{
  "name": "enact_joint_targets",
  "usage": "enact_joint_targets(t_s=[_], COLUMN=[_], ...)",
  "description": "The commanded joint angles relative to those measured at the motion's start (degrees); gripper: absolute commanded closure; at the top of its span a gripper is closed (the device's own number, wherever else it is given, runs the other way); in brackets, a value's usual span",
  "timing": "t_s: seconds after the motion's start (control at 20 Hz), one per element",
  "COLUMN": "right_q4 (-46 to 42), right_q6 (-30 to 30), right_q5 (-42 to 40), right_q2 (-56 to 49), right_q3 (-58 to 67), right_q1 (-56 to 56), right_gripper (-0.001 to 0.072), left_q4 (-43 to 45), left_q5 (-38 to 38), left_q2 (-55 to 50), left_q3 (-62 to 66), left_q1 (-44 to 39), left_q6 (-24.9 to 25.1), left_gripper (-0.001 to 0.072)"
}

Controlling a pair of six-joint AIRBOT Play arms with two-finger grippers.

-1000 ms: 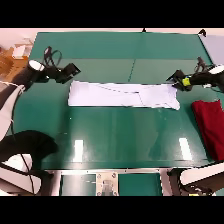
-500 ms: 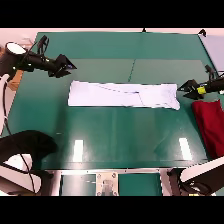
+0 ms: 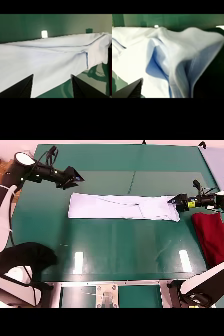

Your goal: Fold the shirts.

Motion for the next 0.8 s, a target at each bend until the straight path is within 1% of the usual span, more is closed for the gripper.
enact_joint_targets(t_s=[0.0, 0.05, 0.1, 0.15, 0.25, 0.3, 0.35, 0.45, 0.6, 0.75], right_q4=[0.6, 0.6, 0.6, 0.6, 0.6, 0.6, 0.6, 0.6, 0.6, 0.6], right_q6=[-0.2, -0.1, 0.5, 1.6, 3.6, 4.7, 5.6, 7.3, 10.1, 11.3], right_q5=[-1.1, -0.9, -0.3, 0.8, 3.7, 4.9, 6.1, 8.7, 11.0, 13.0], right_q2=[-0.5, -0.5, -0.5, -0.5, -0.2, 0.5, 1.4, 4.5, 11.1, 18.6], right_q3=[0.3, 0.8, 1.5, 2.5, 4.7, 5.7, 6.8, 8.8, 9.6, 9.6], right_q1=[1.6, 1.7, 1.7, 1.7, 1.7, 1.7, 1.8, 2.1, 3.4, 5.7], right_gripper=[0.0343, 0.0591, 0.0672, 0.0694, 0.0696, 0.0696, 0.0695, 0.0696, 0.0695, 0.0695], left_q4=[0.7, 1.5, 2.6, 3.4, 4.2, 4.5, 4.7, 4.7, 3.5, -4.0], left_q5=[3.5, 4.6, 6.1, 7.6, 11.4, 14.2, 16.9, 21.8, 26.5, 31.4], left_q2=[-0.1, -0.1, -0.1, -0.1, -0.2, -0.3, -0.9, -3.8, -10.3, -16.7], left_q3=[0.0, 0.0, 0.0, 0.0, -0.6, -1.2, -1.5, -1.5, -1.4, -0.3], left_q1=[-3.5, -4.7, -6.2, -7.6, -10.6, -12.5, -14.6, -19.3, -26.6, -32.6], left_q6=[1.3, 1.5, 1.5, 1.6, 3.0, 3.0, 3.3, 2.8, 2.8, 3.0], left_gripper=[0.0179, 0.0283, 0.0348, 0.0358, 0.0360, 0.0483, 0.0684, 0.0683, 0.0682, 0.0682])
